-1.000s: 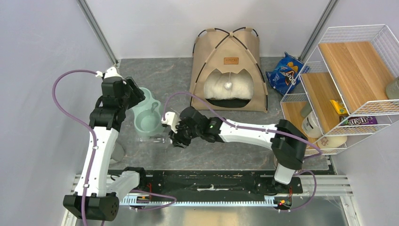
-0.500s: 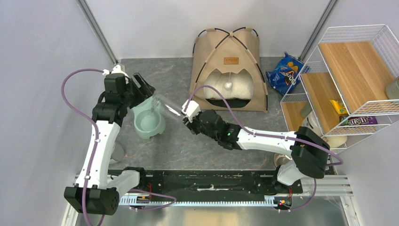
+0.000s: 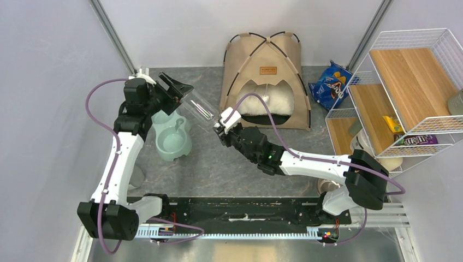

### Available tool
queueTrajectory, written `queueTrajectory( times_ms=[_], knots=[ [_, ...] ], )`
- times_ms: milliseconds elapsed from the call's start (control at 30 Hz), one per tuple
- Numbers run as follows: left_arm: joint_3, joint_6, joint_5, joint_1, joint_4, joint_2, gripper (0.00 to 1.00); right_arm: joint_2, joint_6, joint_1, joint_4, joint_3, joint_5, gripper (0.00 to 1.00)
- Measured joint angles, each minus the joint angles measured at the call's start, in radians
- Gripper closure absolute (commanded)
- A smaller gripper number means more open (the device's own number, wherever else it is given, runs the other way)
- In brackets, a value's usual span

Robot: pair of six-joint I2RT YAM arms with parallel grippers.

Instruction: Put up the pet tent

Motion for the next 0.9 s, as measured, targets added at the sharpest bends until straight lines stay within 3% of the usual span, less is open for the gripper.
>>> queueTrajectory(
  times_ms=[167,267,433,500,567,633,733,900],
  knots=[
    [-0.003,-0.060,0.058,0.000,0.061,0.037,0.18,0.000,-0.003,0.000,0.037,0.000,0.000,1.00],
    [-0.005,-0.077,0.080,0.000,0.076,0.041,0.35,0.000,-0.005,0.000,0.054,0.000,-0.001,1.00],
    [-0.006,-0.078,0.092,0.000,0.094,0.042,0.55,0.002,-0.008,-0.001,0.056,0.000,-0.005,0.99],
    [-0.007,-0.072,0.097,0.000,0.098,0.042,0.59,0.005,-0.007,-0.003,0.055,0.001,-0.005,0.75],
    [-0.009,-0.055,0.100,0.000,0.105,0.043,0.60,0.009,-0.001,-0.004,0.039,0.008,-0.005,0.41],
    [-0.011,-0.027,0.100,0.000,0.112,0.043,0.62,0.012,0.011,-0.005,0.018,0.014,-0.006,0.16],
    [-0.012,0.047,0.076,0.000,0.127,0.043,0.62,0.012,0.034,-0.007,-0.010,0.016,-0.009,0.04],
    [-0.027,0.200,-0.034,0.000,0.145,0.036,0.62,-0.004,0.062,-0.016,-0.092,0.016,-0.014,0.03]
  ],
)
